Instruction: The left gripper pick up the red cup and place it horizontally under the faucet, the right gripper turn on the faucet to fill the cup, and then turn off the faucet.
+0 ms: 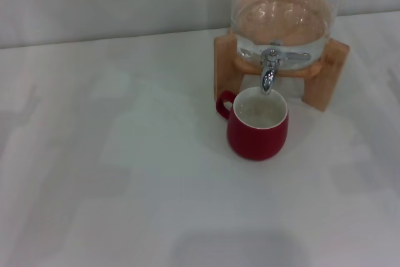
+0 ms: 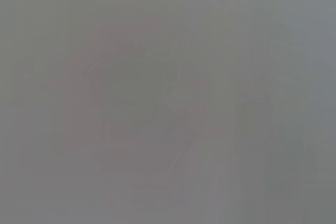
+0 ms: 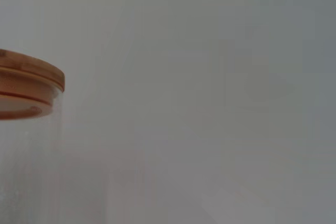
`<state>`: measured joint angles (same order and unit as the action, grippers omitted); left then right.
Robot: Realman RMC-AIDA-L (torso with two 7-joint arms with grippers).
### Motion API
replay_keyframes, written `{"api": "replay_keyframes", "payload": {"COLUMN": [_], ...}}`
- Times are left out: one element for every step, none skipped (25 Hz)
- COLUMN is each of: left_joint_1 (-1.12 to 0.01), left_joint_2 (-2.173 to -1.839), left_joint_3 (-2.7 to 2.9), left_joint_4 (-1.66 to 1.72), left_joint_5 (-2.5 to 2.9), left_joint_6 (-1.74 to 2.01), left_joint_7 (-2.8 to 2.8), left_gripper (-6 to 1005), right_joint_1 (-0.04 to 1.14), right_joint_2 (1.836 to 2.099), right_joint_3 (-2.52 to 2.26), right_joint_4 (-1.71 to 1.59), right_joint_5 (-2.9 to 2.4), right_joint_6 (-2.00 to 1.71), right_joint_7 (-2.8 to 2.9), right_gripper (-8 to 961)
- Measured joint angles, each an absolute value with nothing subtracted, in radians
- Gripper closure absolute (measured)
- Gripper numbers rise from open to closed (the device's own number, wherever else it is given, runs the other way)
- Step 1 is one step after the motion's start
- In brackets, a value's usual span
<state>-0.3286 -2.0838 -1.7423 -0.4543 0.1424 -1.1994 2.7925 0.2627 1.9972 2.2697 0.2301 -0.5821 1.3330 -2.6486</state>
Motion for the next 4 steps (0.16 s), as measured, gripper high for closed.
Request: {"api": "replay_keyframes", "payload": {"left_joint_1": [-0.336, -0.345, -0.351, -0.36], "left_joint_2": [-2.084, -2.084, -2.084, -2.084], "left_joint_3": [-1.742, -1.742, -1.743, -1.743], "left_joint_4": [-0.437, -0.415, -0.402, -0.384], "left_joint_5": [0.132, 0.119, 0.11, 0.099], "left_joint_6": [-1.205, -1.208, -1.211, -1.215], "left_joint_7": [2.801, 2.809, 2.811, 2.813], "left_gripper": [123, 123, 123, 123], "right_joint_1": [0.264, 0.265, 0.266, 0.268], "right_joint_2": [1.996, 1.995, 1.993, 1.992], "right_joint_3": [2.272, 2.274, 2.276, 2.278], "right_joint_4": [0.23, 0.23, 0.23, 0.23], "right_joint_5": [-0.582, -0.582, -0.582, -0.581], "right_joint_6": [1.332, 1.331, 1.331, 1.33], "right_joint_7": [-2.649, -2.649, -2.649, -2.65], "right_gripper": [332, 332, 332, 332]}}
